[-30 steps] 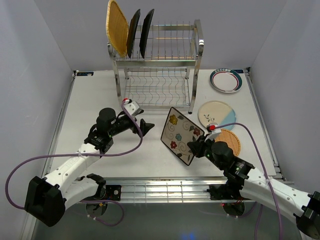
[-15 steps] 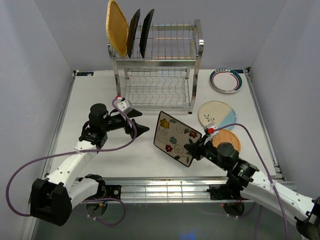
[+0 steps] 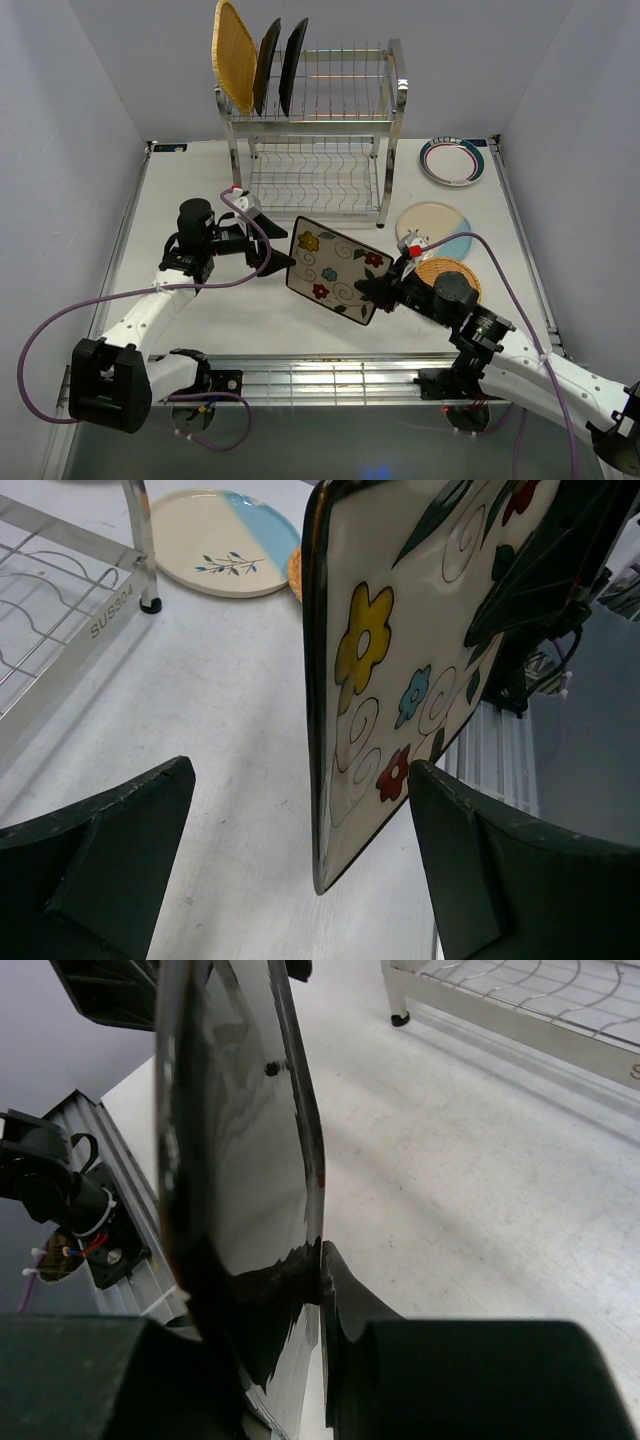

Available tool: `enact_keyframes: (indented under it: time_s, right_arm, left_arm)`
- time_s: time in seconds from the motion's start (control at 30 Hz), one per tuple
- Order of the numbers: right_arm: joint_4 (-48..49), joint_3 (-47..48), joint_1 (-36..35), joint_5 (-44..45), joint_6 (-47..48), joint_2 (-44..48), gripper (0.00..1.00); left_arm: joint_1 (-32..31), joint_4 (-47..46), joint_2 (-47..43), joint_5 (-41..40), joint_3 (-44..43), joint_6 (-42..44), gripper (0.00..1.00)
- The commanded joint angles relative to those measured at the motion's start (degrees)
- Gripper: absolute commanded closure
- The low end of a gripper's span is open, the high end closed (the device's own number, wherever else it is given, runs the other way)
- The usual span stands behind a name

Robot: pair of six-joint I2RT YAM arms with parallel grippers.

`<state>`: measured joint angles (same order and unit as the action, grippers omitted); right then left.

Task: Load the plates into the dish rack
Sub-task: Pick up the plate at the center of the board, then insert the plate into the dish rack.

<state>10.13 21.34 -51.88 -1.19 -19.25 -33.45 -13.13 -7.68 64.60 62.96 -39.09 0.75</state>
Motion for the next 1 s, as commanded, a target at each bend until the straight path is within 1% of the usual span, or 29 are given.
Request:
enact_keyframes:
  time_s: [0.0, 0.2, 0.3, 0.4, 0.47, 0.5, 0.53, 0.6, 0.63, 0.73, 0.77, 0.83, 0.9, 0.97]
  right_arm:
    - [19.3, 6.8, -0.2, -4.5, -0.5, 0.0, 0.92]
    - [21.8, 7.9, -0.2, -8.1, -2.4, -1.9, 0.92]
    - [22.5, 8.6, -0.2, -8.7, -2.6, -3.6, 0.92]
    - [24.3, 9.2, -0.2, -9.8, -3.1, -5.8, 0.92]
    - [25.3, 9.9, -0.2, -10.0, -3.2, -7.3, 0.92]
    - [25.4, 10.1, -0.2, -9.9, -3.1, -7.8, 0.92]
    - [25.5, 10.5, -0.2, -9.8, -3.1, -8.4, 0.92]
    - [25.8, 10.6, -0.2, -9.2, -3.1, -8.6, 0.92]
    - [26.0, 10.6, -0.2, -9.2, -3.0, -8.7, 0.92]
    - [26.0, 10.4, -0.2, -8.6, -2.8, -8.7, 0.92]
    - [26.0, 10.2, -0.2, -7.9, -2.6, -8.6, 0.92]
    - [26.0, 10.0, -0.2, -7.3, -2.5, -8.7, 0.92]
    - [26.0, 10.0, -0.2, -7.2, -2.3, -8.9, 0.92]
    - [26.1, 9.9, -0.2, -7.0, -2.3, -9.3, 0.92]
  left_arm:
    - [0.1, 0.8, -1.3, 6.9, -2.2, -0.2, 0.02]
    - [0.1, 0.4, -3.0, 10.6, -1.9, -0.2, 0.02]
    - [0.1, -0.2, -3.5, 12.4, -1.9, -2.7, 0.02]
    - [0.1, -0.1, -3.3, 14.1, -2.2, -3.2, 0.02]
    - [0.1, 0.0, -2.8, 15.3, -2.4, -3.3, 0.05]
    - [0.1, 0.1, -2.6, 15.7, -2.5, -3.3, 0.09]
    - [0.1, 0.2, -2.3, 16.1, -2.7, -3.2, 0.17]
    - [0.1, 0.7, -2.0, 16.8, -2.8, -3.0, 0.24]
    - [0.1, 0.7, -1.9, 16.9, -2.8, -3.0, 0.33]
    - [0.1, 0.7, -1.5, 17.7, -2.9, -3.0, 0.47]
    - [0.1, 0.7, -1.1, 17.9, -3.0, -3.0, 0.54]
    - [0.1, 1.0, -0.8, 18.7, -3.3, -3.0, 0.59]
    - [0.1, 1.3, -0.3, 19.0, -3.7, -3.1, 0.69]
    - [0.1, 1.4, 0.1, 19.8, -3.8, -3.1, 0.73]
